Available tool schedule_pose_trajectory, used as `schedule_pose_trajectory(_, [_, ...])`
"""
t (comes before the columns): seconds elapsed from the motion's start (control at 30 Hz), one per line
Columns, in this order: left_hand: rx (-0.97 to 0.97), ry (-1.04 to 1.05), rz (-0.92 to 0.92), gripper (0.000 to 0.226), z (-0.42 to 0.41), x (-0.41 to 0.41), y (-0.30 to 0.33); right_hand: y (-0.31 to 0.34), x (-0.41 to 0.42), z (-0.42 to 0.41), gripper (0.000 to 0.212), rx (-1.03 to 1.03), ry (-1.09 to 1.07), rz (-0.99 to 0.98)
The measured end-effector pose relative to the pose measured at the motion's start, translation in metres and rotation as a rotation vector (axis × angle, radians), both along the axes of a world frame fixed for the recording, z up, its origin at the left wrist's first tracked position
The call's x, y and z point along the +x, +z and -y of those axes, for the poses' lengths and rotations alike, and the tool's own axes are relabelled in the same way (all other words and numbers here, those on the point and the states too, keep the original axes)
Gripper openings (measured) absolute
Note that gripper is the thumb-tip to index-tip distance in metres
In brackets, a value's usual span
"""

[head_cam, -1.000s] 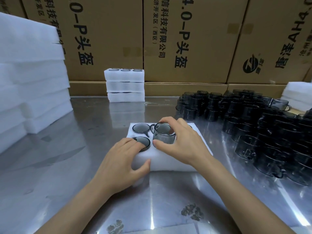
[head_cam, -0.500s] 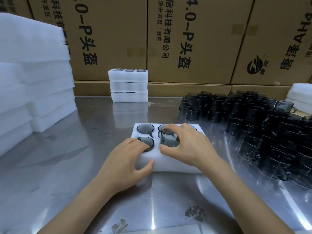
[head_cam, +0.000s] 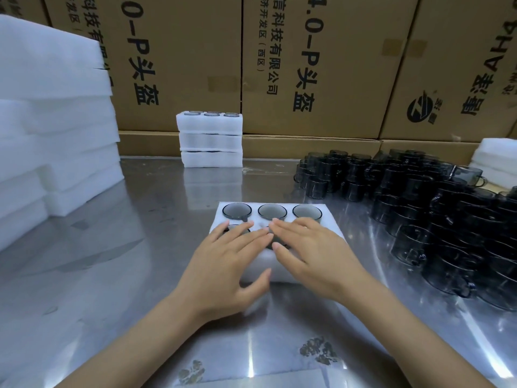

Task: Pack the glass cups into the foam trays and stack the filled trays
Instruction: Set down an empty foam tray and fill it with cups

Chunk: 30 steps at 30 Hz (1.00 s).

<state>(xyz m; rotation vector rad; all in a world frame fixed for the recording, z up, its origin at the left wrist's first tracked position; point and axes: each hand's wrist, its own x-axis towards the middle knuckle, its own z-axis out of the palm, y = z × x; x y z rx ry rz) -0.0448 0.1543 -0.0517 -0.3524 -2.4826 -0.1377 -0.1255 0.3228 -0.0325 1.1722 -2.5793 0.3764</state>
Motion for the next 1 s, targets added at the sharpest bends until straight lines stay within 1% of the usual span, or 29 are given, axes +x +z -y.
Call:
schedule_pose_trajectory(0.1, [0.052, -0.003, -0.016, 0.049, -0.003, -0.003, 0.002, -0.002, -0.002, -0.001, 0.050, 0.011, -0.001, -0.005])
schedule_pose_trajectory(0.2, [0.025, 0.007, -0.027, 0.048, -0.003, -0.002, -0.001, -0.005, -0.002, -0.001, 0.046, -0.025, -0.002, -0.030])
schedule_pose_trajectory(0.23, [-0.003, 0.013, -0.031, 0.048, -0.002, -0.002, -0.003, -0.006, -0.002, 0.000, 0.043, -0.081, -0.011, -0.031])
schedule_pose_trajectory(0.3, [-0.046, 0.017, -0.044, 0.049, 0.000, -0.001, -0.005, -0.005, -0.002, 0.000, 0.034, -0.318, -0.082, 0.021])
schedule_pose_trajectory(0.37, [-0.037, 0.011, -0.046, 0.050, 0.003, 0.000, -0.007, -0.001, -0.007, -0.005, 0.027, -0.565, -0.191, 0.039])
schedule_pose_trajectory(0.4, [-0.021, 0.005, -0.047, 0.050, 0.003, 0.000, -0.007, 0.003, -0.012, -0.011, 0.027, -0.615, -0.273, 0.016])
schedule_pose_trajectory(0.47, [0.007, -0.010, -0.063, 0.046, 0.004, -0.001, -0.007, 0.008, -0.022, -0.029, 0.031, -0.618, -0.476, -0.014])
schedule_pose_trajectory(0.53, [0.013, -0.015, -0.079, 0.041, 0.005, -0.001, -0.007, 0.009, -0.030, -0.047, 0.038, -0.536, -0.704, 0.009])
schedule_pose_trajectory(0.6, [0.013, -0.013, -0.080, 0.039, 0.005, -0.002, -0.008, 0.008, -0.034, -0.059, 0.044, -0.383, -0.881, 0.125])
schedule_pose_trajectory(0.67, [0.011, -0.014, -0.076, 0.038, 0.005, -0.003, -0.008, 0.009, -0.036, -0.063, 0.047, -0.265, -0.951, 0.252])
schedule_pose_trajectory(0.73, [0.002, -0.013, -0.071, 0.038, 0.006, -0.003, -0.009, 0.009, -0.036, -0.062, 0.046, -0.219, -0.940, 0.281])
schedule_pose_trajectory(0.83, [-0.006, -0.010, -0.066, 0.038, 0.006, -0.004, -0.008, 0.005, -0.036, -0.056, 0.043, -0.210, -0.828, 0.195])
schedule_pose_trajectory(0.93, [0.002, -0.014, -0.066, 0.036, 0.005, -0.004, -0.007, 0.001, -0.036, -0.050, 0.046, -0.262, -0.673, 0.220])
schedule_pose_trajectory(1.0, [0.010, -0.015, -0.067, 0.035, 0.005, -0.003, -0.005, 0.001, -0.036, -0.050, 0.043, -0.335, -0.624, 0.240])
